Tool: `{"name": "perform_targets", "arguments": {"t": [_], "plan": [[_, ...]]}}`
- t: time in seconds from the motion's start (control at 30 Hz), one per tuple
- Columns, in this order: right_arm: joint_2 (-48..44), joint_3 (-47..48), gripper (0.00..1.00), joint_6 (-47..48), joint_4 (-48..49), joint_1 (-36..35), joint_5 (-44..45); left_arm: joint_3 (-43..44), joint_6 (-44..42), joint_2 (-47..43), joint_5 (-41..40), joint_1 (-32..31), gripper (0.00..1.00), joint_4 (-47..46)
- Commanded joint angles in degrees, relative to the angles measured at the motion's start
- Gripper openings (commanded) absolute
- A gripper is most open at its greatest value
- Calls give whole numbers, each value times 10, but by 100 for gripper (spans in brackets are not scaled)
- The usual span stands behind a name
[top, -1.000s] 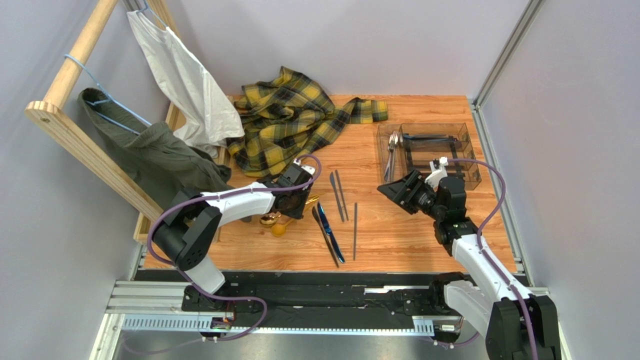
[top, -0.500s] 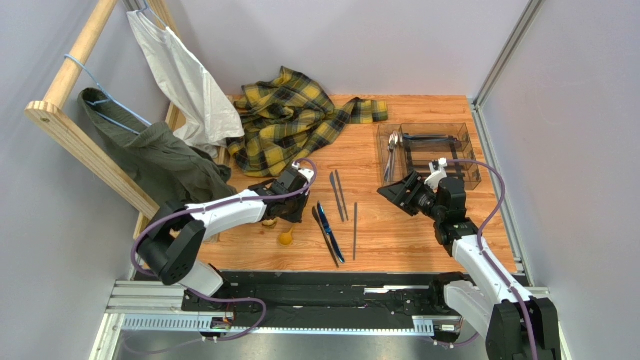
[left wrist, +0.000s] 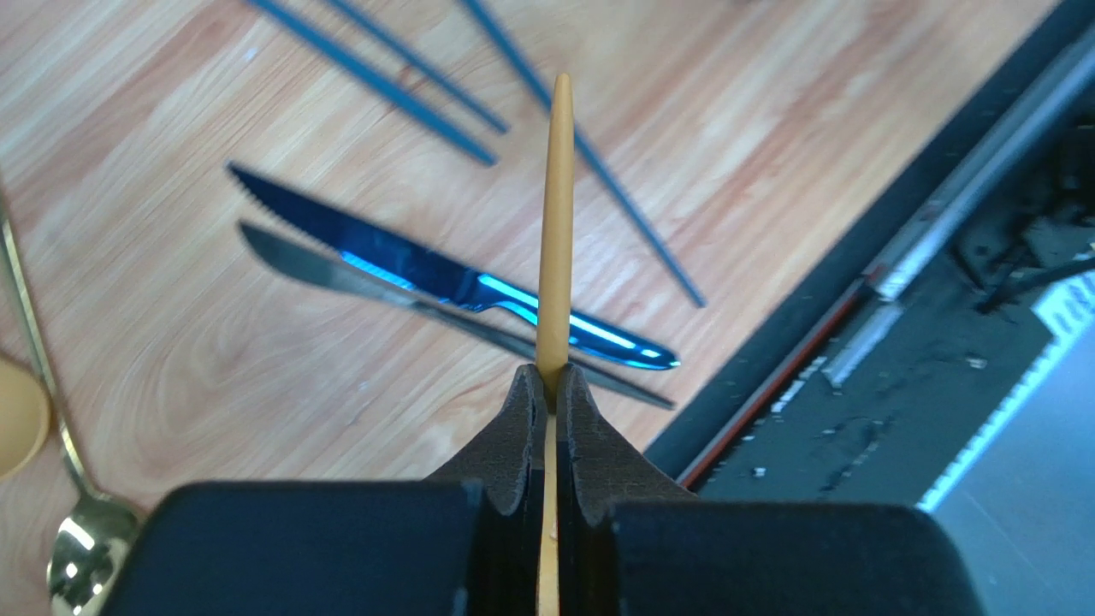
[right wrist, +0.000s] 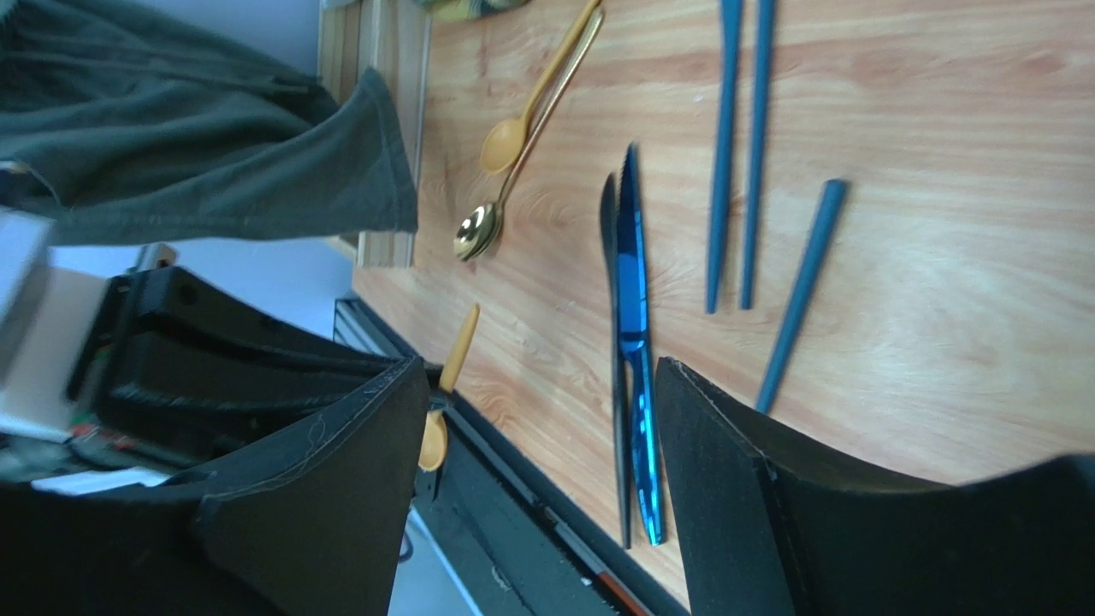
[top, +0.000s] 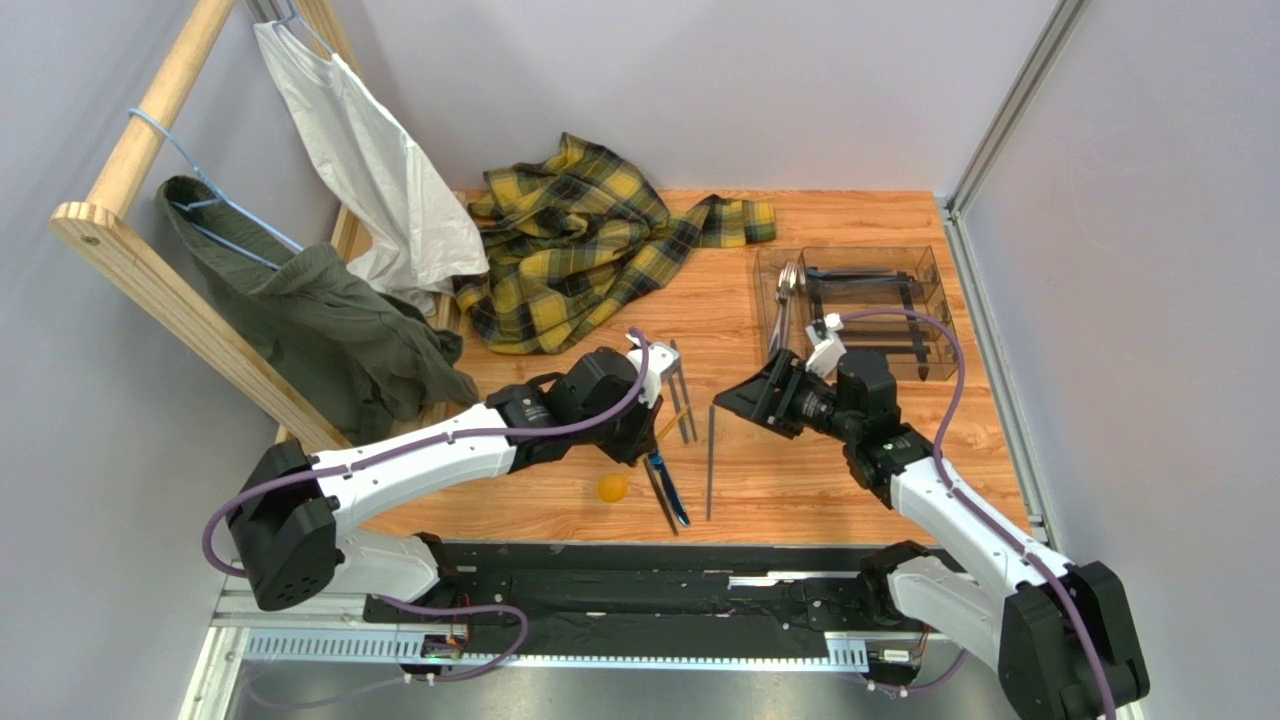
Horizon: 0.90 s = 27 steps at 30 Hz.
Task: Sort the eating utensils into containers
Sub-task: Pick up the spoon from the center of the board.
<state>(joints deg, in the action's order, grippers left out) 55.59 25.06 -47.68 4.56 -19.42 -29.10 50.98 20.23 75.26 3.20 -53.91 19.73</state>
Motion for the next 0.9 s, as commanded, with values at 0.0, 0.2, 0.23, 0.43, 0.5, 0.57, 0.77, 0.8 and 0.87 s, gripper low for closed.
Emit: {"name": "perform_targets", "arguments": {"t": [0.0, 0.2, 0.23, 0.43, 0.5, 0.57, 0.77, 0.8, 0.87], "plan": [[5, 36, 68, -21, 42, -50, 11, 53, 6, -21, 4, -31, 0, 6], [27, 40, 66, -38, 63, -85, 23, 68, 16, -23, 1, -50, 0, 11], [26, 39, 66, -40, 61, -88, 34, 69, 17, -23, 1, -52, 0, 11], [22, 36, 61, -48, 72, -99, 49, 82, 24, -28, 7, -58, 0, 20], [23, 32, 54, -53, 81, -103, 52, 89, 24, -30, 6, -60, 0, 22], [27, 26, 45, -59, 98, -105, 49, 96, 24, -28, 4, -61, 0, 29], [27, 12, 6, -78, 127, -108, 41, 98, 24, -26, 0, -63, 0, 33], [19, 11, 3, -80, 128, -108, 43, 98, 24, -26, -1, -64, 0, 36], [9, 4, 0, -81, 129, -109, 49, 96, 26, -28, -6, -63, 0, 39]]}}
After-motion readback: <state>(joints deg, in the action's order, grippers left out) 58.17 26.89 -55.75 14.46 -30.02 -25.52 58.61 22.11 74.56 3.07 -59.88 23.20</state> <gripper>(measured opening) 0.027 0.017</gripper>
